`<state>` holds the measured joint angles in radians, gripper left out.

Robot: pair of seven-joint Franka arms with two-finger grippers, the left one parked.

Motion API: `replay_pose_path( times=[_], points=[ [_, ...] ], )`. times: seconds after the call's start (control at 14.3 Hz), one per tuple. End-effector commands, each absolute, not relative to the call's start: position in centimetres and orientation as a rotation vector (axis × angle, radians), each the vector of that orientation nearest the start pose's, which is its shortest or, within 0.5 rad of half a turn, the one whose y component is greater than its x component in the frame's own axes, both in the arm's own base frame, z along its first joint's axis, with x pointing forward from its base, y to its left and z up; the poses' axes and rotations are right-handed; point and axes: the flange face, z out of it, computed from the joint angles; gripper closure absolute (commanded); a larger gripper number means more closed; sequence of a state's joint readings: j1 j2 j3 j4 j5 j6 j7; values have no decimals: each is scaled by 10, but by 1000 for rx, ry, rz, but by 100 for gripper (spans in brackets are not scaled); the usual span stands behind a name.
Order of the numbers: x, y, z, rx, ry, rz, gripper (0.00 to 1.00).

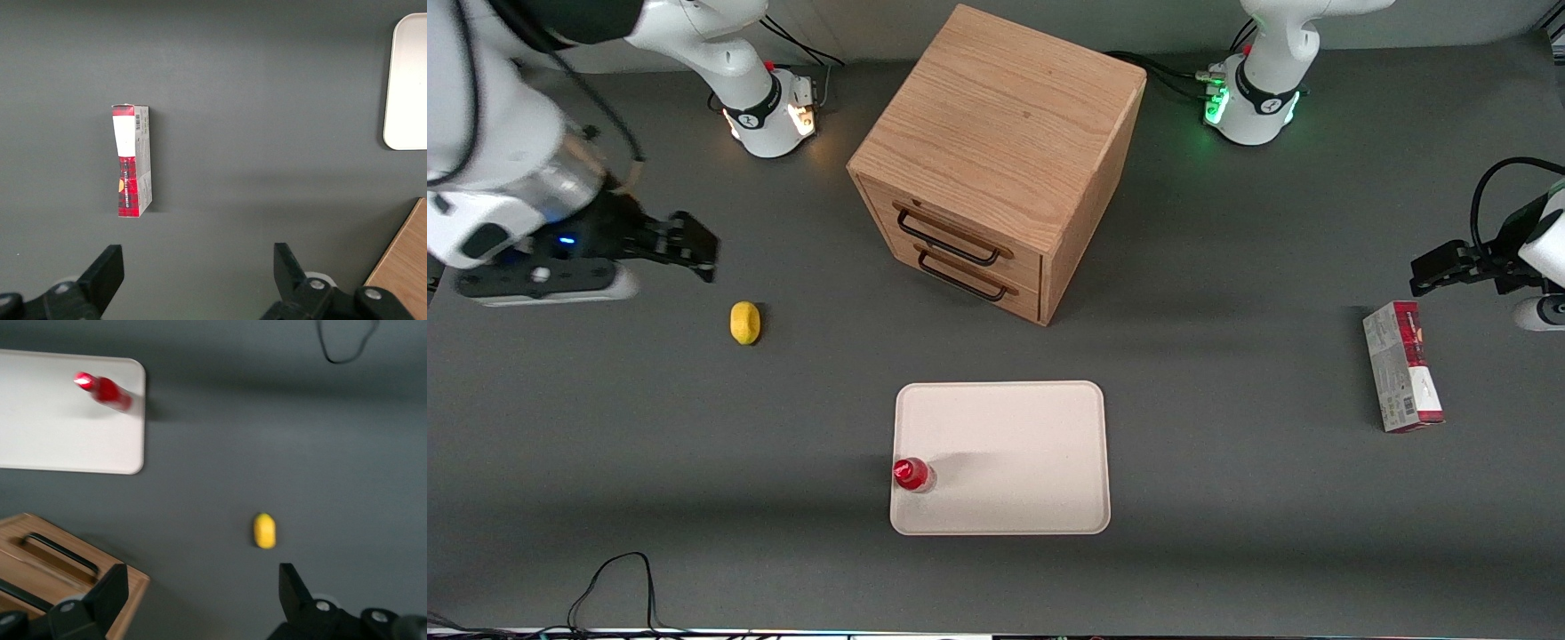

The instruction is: Place coke bottle on tray

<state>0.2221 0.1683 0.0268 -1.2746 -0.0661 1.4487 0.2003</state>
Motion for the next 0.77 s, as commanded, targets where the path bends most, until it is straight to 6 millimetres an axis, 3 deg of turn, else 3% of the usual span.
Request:
replay_pose_path(
  times=[0.0,0.21,0.42,0.7],
  points=[
    [566,86,641,-3189,-46,1,0],
    [565,49,634,-3191,44,-13,0],
    [568,10,629,-3193,24,-8,0],
    [574,-3,613,-3195,-19,0,0]
  ],
)
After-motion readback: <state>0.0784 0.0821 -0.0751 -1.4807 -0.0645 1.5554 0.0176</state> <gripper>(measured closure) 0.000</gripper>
